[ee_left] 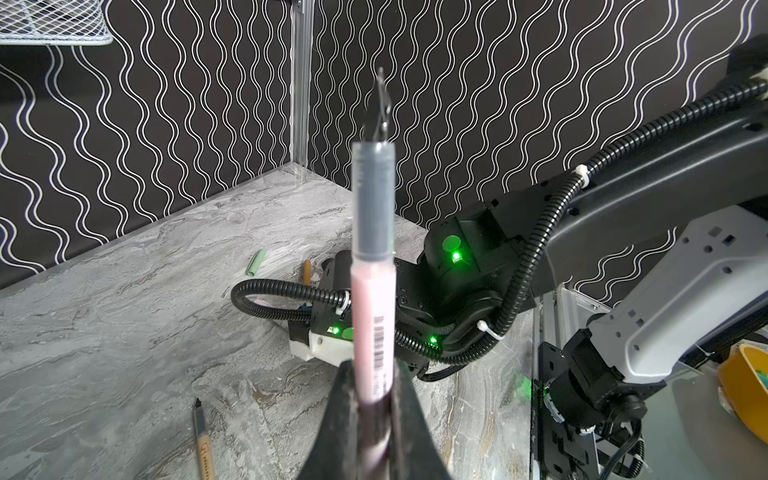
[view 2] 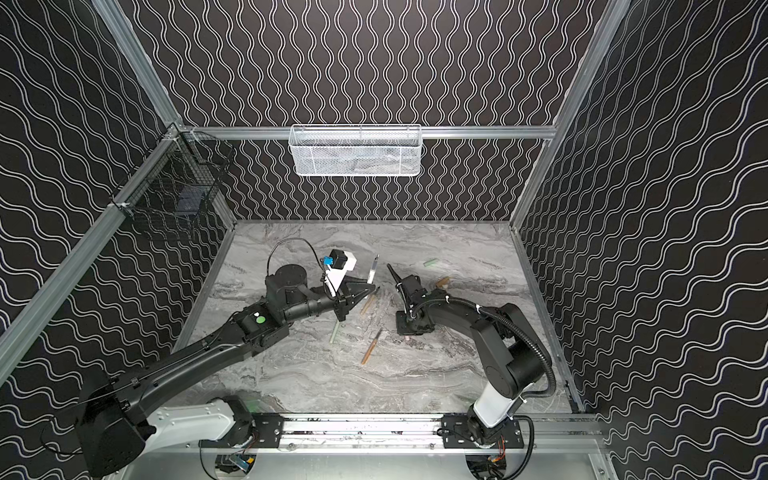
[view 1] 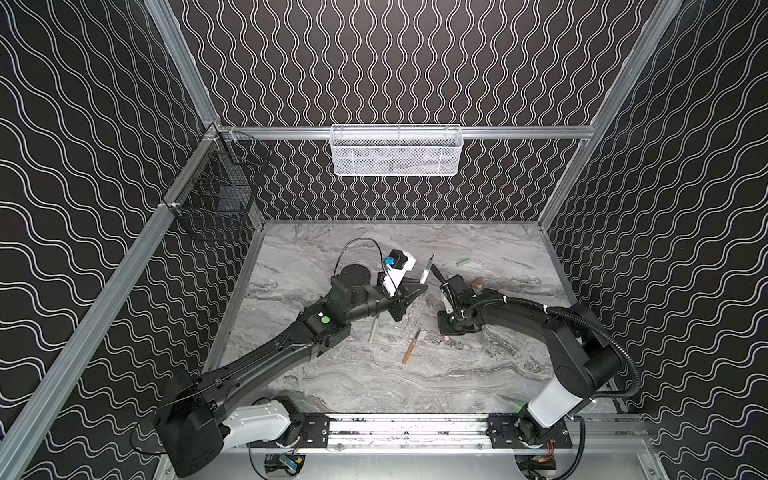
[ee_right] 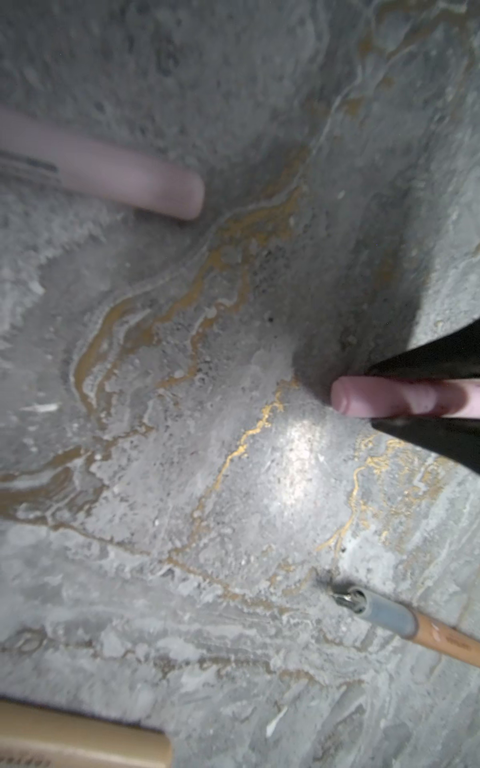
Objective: Insert the pens into the pen caps
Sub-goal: 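Lift the pink cap with the right gripper and swing it above the held pen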
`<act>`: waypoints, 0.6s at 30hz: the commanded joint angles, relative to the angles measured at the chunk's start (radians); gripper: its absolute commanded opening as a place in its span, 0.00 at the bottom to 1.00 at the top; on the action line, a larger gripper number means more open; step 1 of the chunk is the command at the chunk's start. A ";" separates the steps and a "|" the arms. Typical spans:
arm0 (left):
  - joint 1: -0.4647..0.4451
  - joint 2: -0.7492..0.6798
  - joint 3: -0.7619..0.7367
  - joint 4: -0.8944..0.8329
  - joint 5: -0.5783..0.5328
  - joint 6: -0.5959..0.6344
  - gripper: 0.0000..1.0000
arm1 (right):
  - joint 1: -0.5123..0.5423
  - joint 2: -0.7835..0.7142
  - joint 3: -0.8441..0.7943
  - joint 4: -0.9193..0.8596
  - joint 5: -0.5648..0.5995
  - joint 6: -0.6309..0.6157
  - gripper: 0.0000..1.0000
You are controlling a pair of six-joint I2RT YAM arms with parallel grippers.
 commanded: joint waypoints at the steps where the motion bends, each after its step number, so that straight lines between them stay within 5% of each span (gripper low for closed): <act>1: -0.001 0.004 0.008 0.019 -0.003 0.019 0.00 | 0.004 -0.008 0.002 -0.010 0.029 0.016 0.13; 9: -0.001 0.003 0.002 0.024 -0.018 0.030 0.00 | 0.003 -0.214 -0.030 0.104 0.029 0.034 0.11; 18: -0.003 -0.008 -0.031 0.073 -0.050 0.036 0.00 | 0.006 -0.621 -0.193 0.607 0.034 0.012 0.09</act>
